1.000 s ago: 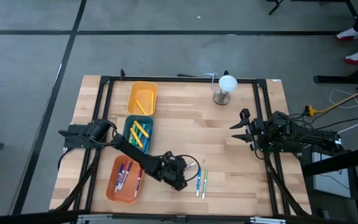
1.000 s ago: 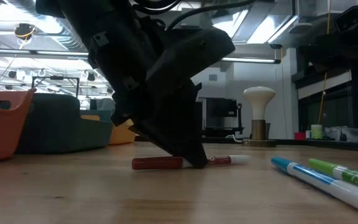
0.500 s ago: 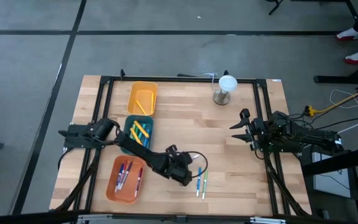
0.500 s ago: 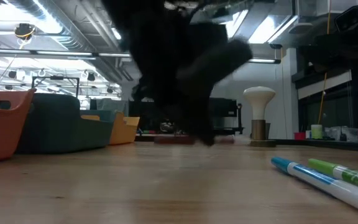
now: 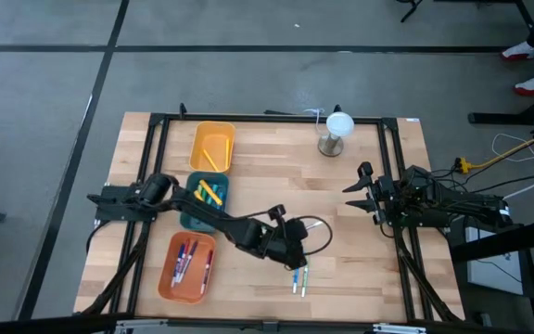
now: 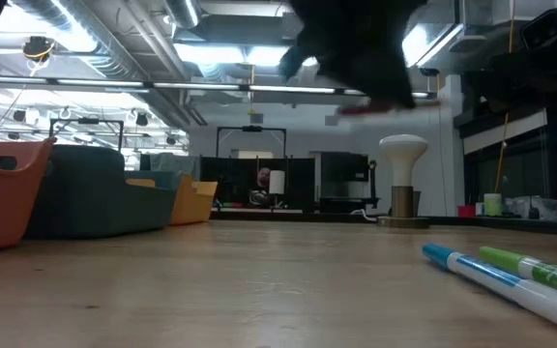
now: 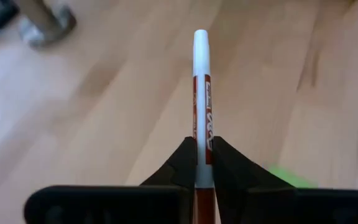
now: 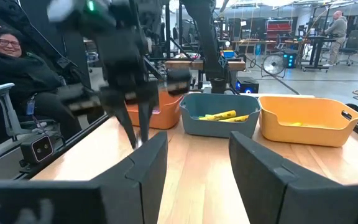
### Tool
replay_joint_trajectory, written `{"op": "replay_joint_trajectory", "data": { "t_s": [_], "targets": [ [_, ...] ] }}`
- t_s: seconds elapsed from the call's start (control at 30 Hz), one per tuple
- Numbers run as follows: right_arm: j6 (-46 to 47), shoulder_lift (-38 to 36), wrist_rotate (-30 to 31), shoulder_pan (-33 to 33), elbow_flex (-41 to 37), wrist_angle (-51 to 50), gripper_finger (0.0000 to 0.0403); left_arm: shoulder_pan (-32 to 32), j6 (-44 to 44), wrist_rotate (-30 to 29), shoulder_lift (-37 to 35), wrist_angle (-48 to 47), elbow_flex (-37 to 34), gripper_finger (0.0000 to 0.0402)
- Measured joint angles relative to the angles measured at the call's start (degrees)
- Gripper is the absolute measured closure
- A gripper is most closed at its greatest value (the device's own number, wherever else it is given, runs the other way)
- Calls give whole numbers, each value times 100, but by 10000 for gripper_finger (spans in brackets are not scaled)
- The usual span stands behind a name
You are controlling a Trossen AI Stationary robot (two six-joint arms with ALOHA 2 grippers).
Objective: Pick & Place Markers
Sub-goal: Put the brown marker pen into the orange bin
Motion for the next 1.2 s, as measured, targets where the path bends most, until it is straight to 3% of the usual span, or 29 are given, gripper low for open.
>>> {"op": "replay_joint_trajectory", "data": {
  "t_s": [0.4,0.67,0.97,1.2],
  "targets": [
    [0,-1,0,0,0,1,233,-110,1075,-737,-11,22,1404,375],
    [0,-1,0,-1,0,-2,233,-322,1504,-1365,-17,-20,1974,375],
    [-1,0,1,-1,0,1,233,-404,1340,-1076,-84,-441,2157,375],
    [0,0,1,0,0,0,233,-695,358,-1694,-304,-1747,2158,375]
  ]
}}
